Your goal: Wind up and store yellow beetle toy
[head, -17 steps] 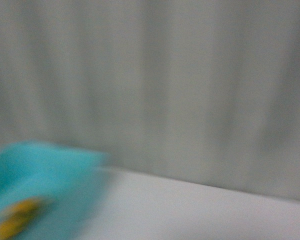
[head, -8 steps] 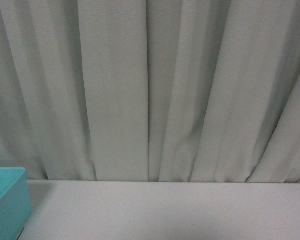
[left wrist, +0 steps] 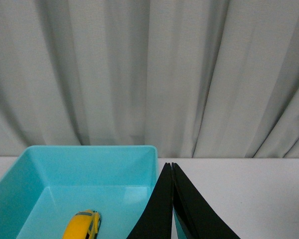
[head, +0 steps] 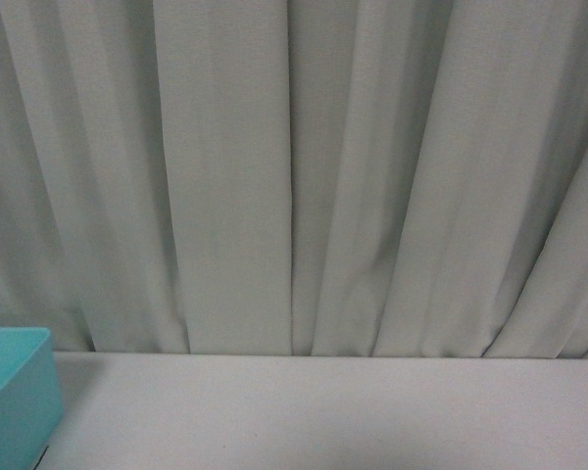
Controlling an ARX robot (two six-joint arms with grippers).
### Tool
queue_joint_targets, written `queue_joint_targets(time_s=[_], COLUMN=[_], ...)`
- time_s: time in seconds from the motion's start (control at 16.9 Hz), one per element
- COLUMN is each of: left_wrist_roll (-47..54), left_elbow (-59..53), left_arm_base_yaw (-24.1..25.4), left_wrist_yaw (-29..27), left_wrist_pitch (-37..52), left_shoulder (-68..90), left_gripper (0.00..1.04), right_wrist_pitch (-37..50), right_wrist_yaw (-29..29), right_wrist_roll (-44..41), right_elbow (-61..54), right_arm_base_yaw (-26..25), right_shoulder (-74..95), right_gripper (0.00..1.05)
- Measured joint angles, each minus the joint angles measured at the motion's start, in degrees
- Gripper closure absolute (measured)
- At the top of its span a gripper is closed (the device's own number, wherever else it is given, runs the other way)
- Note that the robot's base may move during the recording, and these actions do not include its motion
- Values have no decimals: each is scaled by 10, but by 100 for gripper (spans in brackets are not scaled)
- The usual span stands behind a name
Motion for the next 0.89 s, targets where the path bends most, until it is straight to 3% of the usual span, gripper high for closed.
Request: queue_joint_targets(time_s=[0.59, 0.89], left_wrist_roll=[-1, 0], left_elbow=[-21, -21], left_arm_base_yaw=[0, 0], left_wrist_yaw=[0, 0], left_wrist_pitch=[2, 2], left_shoulder=[-20, -20], left_gripper=[101, 42], right_wrist_pitch=[0, 0], right_wrist_yaw=[0, 0], right_wrist_roll=[0, 0], right_elbow=[0, 0], right_arm_base_yaw=[0, 0], right_shoulder=[0, 0], right_gripper=[6, 6])
